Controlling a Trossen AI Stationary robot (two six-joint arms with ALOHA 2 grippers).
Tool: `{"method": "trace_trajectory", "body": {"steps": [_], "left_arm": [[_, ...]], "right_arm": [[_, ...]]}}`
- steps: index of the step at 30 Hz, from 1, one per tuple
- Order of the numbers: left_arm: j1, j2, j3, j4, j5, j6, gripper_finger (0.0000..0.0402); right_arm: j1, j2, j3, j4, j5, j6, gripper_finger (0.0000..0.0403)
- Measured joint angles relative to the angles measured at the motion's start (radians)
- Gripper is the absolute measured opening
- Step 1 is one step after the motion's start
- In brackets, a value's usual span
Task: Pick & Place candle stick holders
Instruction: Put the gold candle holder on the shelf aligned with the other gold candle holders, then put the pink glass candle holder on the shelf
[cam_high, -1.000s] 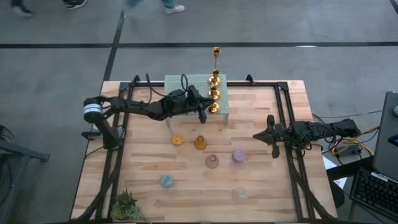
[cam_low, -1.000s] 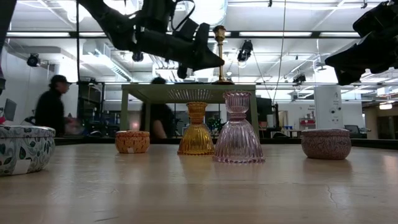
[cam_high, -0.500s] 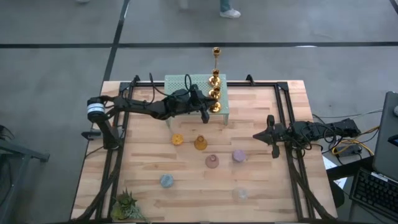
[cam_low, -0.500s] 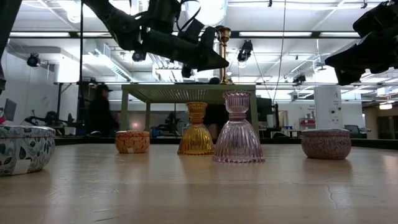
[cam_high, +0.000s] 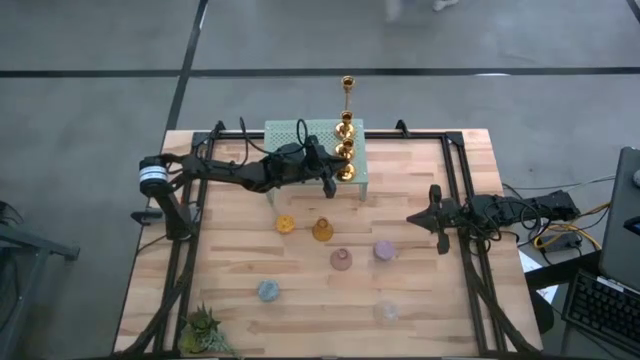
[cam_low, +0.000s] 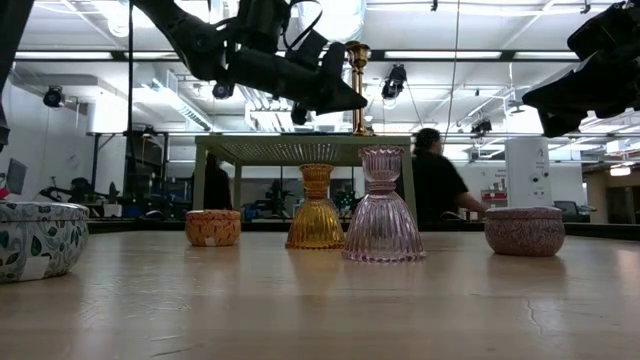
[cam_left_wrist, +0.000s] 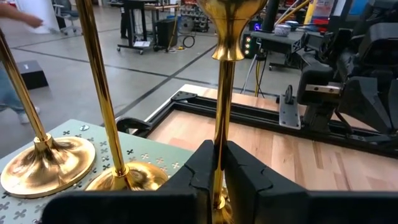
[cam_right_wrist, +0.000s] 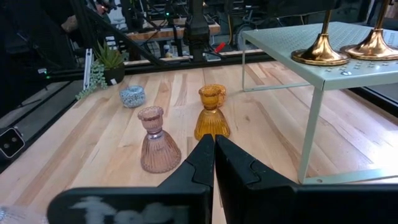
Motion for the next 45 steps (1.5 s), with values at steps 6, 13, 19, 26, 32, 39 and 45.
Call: {"method": "trace_trajectory", "body": {"steps": [6, 13, 19, 26, 32, 39, 45], "left_arm": [[0.0, 0.0, -0.003, -0.03, -0.002, -0.005, 0.0078], [0.001, 0.0, -0.003, -0.034, -0.002, -0.005, 0.0135], [0.001, -0.02, -0.003, -0.066, -0.002, 0.0, 0.0173], [0.001, -0.061, -0.01, -0.108, -0.002, 0.044, 0.0183], [0.001, -0.086, -0.013, -0.126, -0.001, 0.048, 0.0183], [0.001, -0.097, -0.013, -0.151, -0.001, 0.064, 0.0183], [0.002, -0.097, -0.014, -0.169, -0.008, 0.065, 0.0183]], "right_arm": [[0.0, 0.0, 0.0, 0.0, 0.0, 0.0, 0.0008], [0.0, 0.0, 0.0, 0.0, 0.0, 0.0, 0.0008], [0.0, 0.0, 0.0, 0.0, 0.0, 0.0, 0.0008], [0.0, 0.0, 0.0, 0.0, 0.0, 0.0, 0.0008], [0.0, 0.0, 0.0, 0.0, 0.0, 0.0, 0.0008], [0.0, 0.0, 0.0, 0.0, 0.0, 0.0, 0.0008], [0.0, 0.0, 0.0, 0.0, 0.0, 0.0, 0.0008]]}}
